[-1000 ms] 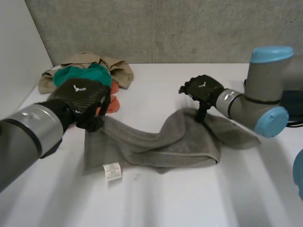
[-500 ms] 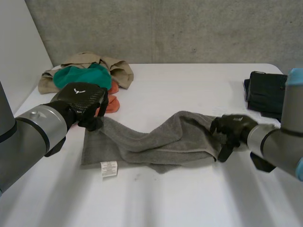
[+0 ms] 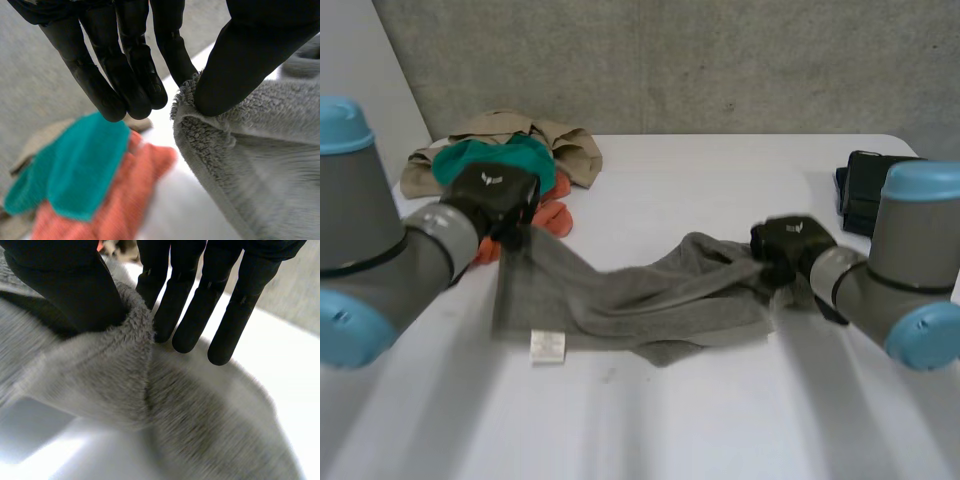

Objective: Fold the laundry.

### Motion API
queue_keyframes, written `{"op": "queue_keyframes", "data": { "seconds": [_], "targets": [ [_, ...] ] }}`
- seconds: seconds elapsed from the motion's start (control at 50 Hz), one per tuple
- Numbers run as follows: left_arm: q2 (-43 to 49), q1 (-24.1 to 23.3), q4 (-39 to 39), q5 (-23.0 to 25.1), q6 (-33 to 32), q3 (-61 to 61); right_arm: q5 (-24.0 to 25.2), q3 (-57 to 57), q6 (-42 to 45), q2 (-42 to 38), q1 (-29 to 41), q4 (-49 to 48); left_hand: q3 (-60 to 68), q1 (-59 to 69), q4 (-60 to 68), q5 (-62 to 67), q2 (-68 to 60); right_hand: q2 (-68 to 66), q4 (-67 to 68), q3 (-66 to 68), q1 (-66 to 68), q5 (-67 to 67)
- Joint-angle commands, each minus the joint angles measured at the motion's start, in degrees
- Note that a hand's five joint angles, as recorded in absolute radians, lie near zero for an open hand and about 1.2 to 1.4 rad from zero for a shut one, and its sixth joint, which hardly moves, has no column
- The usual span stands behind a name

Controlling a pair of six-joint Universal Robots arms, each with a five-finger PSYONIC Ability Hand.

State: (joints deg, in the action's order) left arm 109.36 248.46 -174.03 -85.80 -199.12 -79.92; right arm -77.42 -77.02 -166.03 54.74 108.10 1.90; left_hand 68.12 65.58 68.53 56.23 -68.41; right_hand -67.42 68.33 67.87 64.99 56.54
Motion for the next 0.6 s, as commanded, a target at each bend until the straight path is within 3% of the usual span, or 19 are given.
{"op": "queue_keyframes", "data": {
  "seconds": [0.02,0.12,0.24,0.4,0.6],
  "targets": [
    [11.12,0.54,-3.42,-0.68,-4.51,23.17,1.4,16.86,8.16,-2.7,0.36,-2.68,11.88,14.42,11.47,13.77,-11.59,-12.58,11.67,12.13,15.01,13.46],
    [13.08,0.01,-4.82,-3.4,-4.96,41.49,-1.41,29.72,11.07,-3.59,0.01,-11.28,11.88,14.42,11.47,13.77,-11.59,-12.58,11.67,12.13,15.01,13.46],
    [10.8,-1.31,-6.85,-7.54,-2.94,49.51,-5.54,35.27,9.76,-2.01,-0.78,-28.52,11.88,14.42,11.47,13.77,-11.59,-12.58,11.67,12.13,15.01,13.46],
    [3.85,-2.71,-5.62,-9.12,-1.09,34.16,-3.26,27.99,6.24,2.47,-1.83,-20.63,11.88,14.42,11.47,13.77,-11.59,-12.58,11.67,12.13,15.01,13.46],
    [-2.22,-3.07,-7.63,-11.23,-0.3,2.16,1.04,-0.83,5.98,11.35,-6.67,-18.34,11.88,14.42,11.47,13.77,-11.59,-12.58,11.67,12.13,15.01,13.46]
  ]
}}
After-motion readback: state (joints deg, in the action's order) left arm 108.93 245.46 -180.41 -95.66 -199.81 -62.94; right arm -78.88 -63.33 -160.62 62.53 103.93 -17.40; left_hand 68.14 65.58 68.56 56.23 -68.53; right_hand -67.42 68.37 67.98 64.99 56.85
